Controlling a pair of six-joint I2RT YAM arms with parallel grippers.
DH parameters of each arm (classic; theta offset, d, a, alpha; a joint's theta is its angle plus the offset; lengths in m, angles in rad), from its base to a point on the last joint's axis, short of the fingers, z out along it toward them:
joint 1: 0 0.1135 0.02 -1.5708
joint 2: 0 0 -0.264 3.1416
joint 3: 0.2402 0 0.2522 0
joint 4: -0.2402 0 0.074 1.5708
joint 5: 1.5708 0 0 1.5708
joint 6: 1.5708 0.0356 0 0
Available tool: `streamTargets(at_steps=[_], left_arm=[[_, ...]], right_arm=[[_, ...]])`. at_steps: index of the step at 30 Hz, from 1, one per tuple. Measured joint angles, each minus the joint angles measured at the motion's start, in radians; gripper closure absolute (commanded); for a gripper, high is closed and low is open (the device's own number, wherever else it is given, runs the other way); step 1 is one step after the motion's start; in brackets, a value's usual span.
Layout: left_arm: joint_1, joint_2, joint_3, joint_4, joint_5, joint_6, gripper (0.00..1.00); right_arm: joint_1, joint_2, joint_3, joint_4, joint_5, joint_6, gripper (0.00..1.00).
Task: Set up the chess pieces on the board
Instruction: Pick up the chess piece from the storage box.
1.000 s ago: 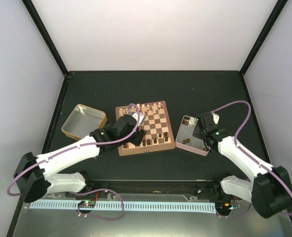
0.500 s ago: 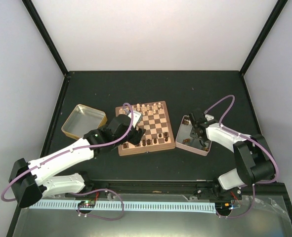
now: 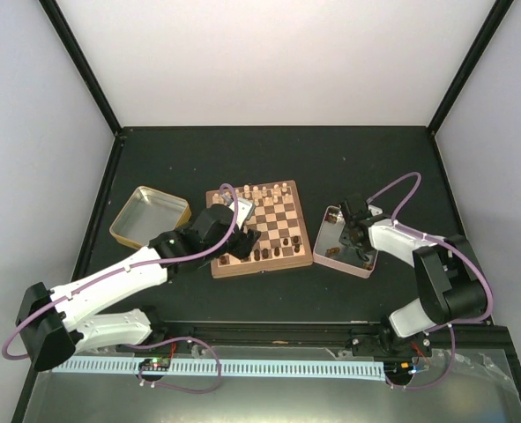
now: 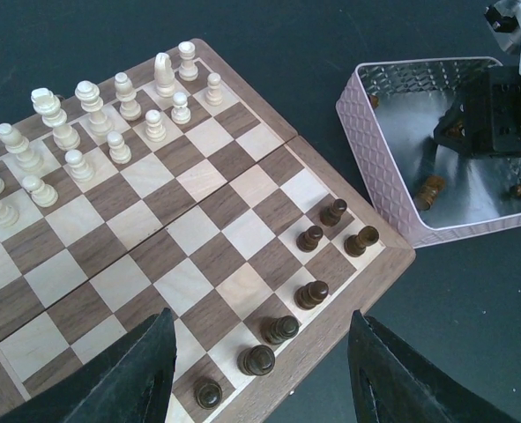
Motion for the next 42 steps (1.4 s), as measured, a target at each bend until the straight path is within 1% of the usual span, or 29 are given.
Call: streamTargets(at_steps=[6,11,16,27,32,36,39,42], left_arm=[[0.000,0.000,0.000,0.000,0.002,0.000,0.45],[0.000,0.000,0.000,0.000,0.003,0.000,0.45],[0.000,0.000,0.000,0.000,0.006,0.000,0.45],[0.000,0.000,0.000,-0.001,0.019,0.000,0.45],[0.000,0.000,0.000,0.000,0.021,0.000,0.45],[0.000,0.000,0.000,0.000,0.021,0.000,0.45],[0.000,0.000,0.000,0.000,0.021,0.000,0.45],[0.000,0.000,0.000,0.000,0.022,0.000,0.44]], right_arm=[[-0.008,-0.009,-0.011,0.052,-0.037,-0.020,0.54],[-0.008,-0.024,-0.023,0.086,-0.096,-0.049,0.54],[-0.008,-0.044,-0.031,0.106,-0.150,-0.075,0.61],[-0.008,-0.048,-0.030,0.050,-0.087,-0.079,0.64],[-0.008,-0.010,-0.003,0.033,-0.071,-0.087,0.71],[-0.008,0.043,0.043,0.031,-0.064,-0.100,0.75],[-0.008,0.067,0.066,0.029,-0.059,-0.106,0.75],[-0.008,0.084,0.085,0.017,-0.053,-0.108,0.69]])
